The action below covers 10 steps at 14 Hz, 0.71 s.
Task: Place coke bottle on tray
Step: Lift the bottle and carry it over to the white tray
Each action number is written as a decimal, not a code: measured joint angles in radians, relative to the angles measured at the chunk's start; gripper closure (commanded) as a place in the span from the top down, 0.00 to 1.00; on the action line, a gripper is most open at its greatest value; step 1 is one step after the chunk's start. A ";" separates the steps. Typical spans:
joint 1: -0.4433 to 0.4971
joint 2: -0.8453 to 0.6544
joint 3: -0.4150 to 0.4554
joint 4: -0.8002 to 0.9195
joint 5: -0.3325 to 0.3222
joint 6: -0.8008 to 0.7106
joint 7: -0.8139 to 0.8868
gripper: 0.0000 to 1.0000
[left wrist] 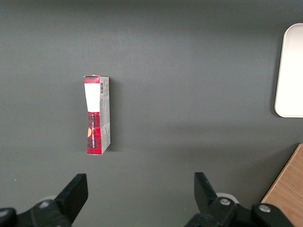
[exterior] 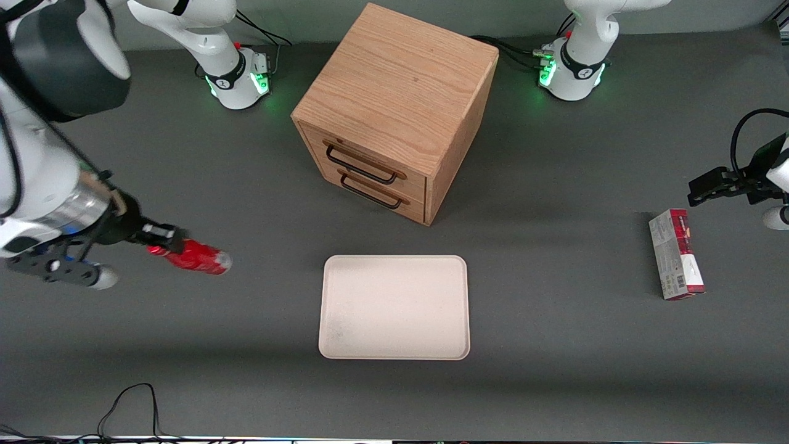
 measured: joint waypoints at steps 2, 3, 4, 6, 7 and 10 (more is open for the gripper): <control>0.018 0.008 0.023 -0.003 -0.001 0.052 0.031 0.00; 0.033 0.019 0.028 -0.012 -0.011 0.096 0.050 0.00; 0.051 0.036 0.031 -0.034 -0.034 0.154 0.068 0.00; 0.096 0.082 0.035 -0.097 -0.099 0.310 0.132 0.00; 0.122 0.112 0.036 -0.125 -0.140 0.387 0.169 0.00; 0.181 0.215 0.036 -0.156 -0.224 0.526 0.210 0.00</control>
